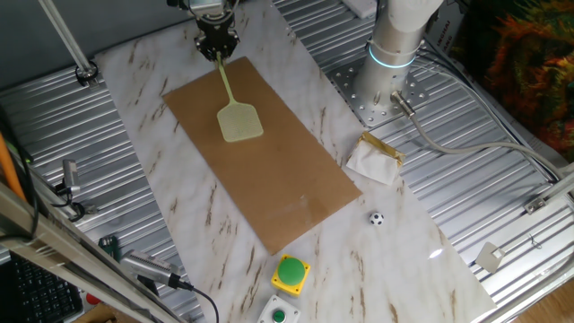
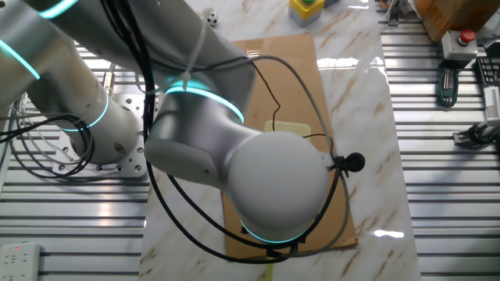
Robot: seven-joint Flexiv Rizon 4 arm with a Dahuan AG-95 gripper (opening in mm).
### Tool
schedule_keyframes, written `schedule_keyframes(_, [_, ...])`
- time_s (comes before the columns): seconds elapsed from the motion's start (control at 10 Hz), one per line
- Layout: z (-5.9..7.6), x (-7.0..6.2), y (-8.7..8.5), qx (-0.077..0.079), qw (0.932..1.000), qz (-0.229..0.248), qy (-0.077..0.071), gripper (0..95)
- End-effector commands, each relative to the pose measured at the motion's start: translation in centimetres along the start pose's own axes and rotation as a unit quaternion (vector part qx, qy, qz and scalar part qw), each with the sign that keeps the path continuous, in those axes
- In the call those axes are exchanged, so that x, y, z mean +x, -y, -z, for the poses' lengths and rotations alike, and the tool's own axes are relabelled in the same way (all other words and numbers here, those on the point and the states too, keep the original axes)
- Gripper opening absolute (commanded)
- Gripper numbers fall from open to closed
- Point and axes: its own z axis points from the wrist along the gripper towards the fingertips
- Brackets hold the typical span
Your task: Swat with a flyswatter
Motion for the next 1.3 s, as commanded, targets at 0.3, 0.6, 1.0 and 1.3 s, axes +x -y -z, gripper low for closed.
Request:
schedule_keyframes(0.3, [-0.6, -0.1, -0.2, -0.001, 1.0, -0.001, -0.001, 0.0])
schedule_keyframes(0.6, [-1.3, -0.3, -0.3, 0.002, 1.0, -0.003, -0.001, 0.0])
schedule_keyframes(1.0, [-2.1, -0.6, -0.3, 0.002, 1.0, -0.005, -0.001, 0.0])
schedule_keyframes(1.3, [-2.4, -0.6, -0.3, 0.003, 1.0, -0.006, -0.001, 0.0])
